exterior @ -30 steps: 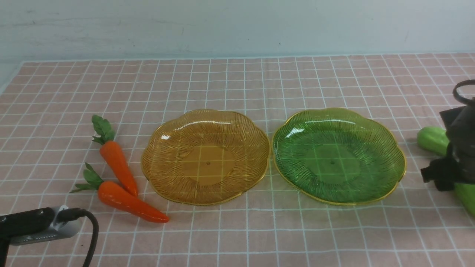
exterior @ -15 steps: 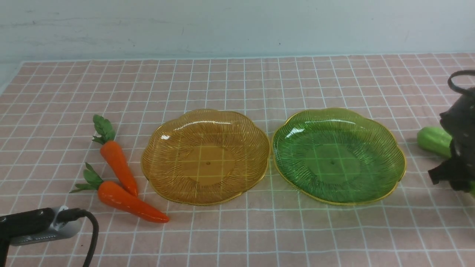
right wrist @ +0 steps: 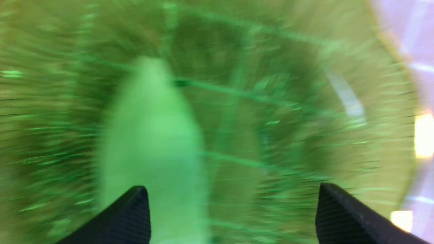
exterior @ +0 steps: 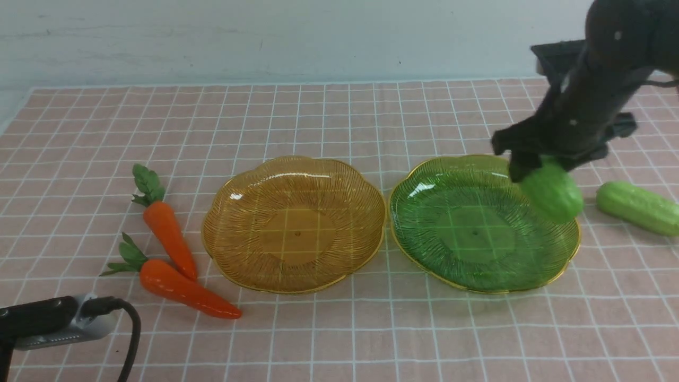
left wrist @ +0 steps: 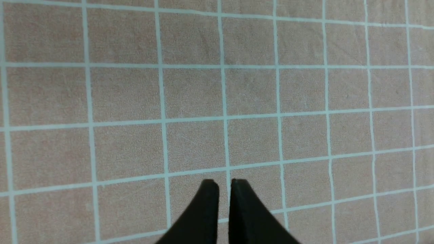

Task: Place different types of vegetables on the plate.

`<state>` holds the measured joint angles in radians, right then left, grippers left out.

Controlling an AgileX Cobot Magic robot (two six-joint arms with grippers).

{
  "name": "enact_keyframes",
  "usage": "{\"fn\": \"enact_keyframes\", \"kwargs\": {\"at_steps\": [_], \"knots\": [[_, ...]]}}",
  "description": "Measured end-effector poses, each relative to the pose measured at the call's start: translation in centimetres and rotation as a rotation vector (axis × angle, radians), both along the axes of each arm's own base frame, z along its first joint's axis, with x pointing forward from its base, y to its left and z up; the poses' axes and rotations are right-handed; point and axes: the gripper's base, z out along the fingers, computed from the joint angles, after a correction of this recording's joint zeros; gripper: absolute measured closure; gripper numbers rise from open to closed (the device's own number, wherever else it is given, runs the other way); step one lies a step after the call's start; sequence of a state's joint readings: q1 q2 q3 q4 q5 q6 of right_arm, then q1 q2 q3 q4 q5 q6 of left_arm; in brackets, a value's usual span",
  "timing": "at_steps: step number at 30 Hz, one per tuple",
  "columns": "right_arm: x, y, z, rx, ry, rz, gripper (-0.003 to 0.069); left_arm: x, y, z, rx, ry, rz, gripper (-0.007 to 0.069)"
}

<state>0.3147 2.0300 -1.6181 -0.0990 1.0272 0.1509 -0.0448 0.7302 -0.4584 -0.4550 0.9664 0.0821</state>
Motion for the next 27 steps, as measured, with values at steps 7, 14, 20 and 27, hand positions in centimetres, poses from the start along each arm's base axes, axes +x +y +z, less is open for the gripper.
{"fn": "enact_keyframes", "kwargs": {"at_steps": [7, 14, 20, 27], "knots": [[1.7, -10.0, 0.4, -0.232, -0.023, -0.152, 0.0111, 0.1, 0.0, 0.1, 0.001, -0.016, 0.008, 0.0587], [2.5, -14.3, -2.6, -0.383, 0.073, -0.049, 0.0124, 0.3, 0.1, 0.1, 0.001, -0.027, 0.013, 0.0587], [3.7, -14.6, -6.3, -0.447, 0.103, 0.028, 0.0125, 0.2, 0.0, 0.1, 0.001, -0.023, 0.011, 0.0587], [3.7, -14.9, -6.2, -0.471, 0.152, 0.008, 0.0242, 0.2, 0.0, 0.1, 0.001, -0.023, 0.011, 0.0587]]}}
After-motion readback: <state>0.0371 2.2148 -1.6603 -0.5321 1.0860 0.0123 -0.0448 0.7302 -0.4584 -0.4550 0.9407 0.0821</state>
